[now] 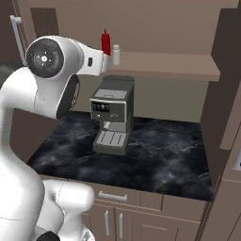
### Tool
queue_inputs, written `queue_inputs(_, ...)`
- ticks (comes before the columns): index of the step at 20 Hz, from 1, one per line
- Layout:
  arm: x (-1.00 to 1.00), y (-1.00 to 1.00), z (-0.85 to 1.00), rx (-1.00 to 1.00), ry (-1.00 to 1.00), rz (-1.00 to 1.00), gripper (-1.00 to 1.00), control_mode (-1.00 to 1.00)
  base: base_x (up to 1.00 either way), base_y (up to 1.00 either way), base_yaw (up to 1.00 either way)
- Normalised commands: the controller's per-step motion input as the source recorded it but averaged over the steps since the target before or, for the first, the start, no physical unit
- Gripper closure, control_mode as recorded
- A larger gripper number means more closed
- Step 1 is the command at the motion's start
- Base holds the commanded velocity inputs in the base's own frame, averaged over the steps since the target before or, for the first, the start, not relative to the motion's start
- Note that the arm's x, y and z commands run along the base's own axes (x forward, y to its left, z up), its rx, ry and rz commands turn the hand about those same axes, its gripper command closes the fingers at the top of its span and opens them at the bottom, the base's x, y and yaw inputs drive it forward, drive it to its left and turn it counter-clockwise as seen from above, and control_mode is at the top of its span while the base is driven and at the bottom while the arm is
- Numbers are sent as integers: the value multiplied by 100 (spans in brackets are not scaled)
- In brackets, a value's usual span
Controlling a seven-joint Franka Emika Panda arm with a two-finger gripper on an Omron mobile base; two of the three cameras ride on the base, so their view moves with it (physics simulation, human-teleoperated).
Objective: Move the ketchup and shaker from the cabinet to the dining counter.
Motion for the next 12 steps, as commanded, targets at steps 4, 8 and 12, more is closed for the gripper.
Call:
queue_inputs(4, 12, 40, -7, 20, 29, 47, -100, -100, 0, 0, 0)
queue_inputs(8, 1, 71, -22, 21, 26, 46, -100, -100, 0, 0, 0)
queue_inputs(12, 13, 74, -31, 23, 20, 39, -100, -100, 0, 0, 0)
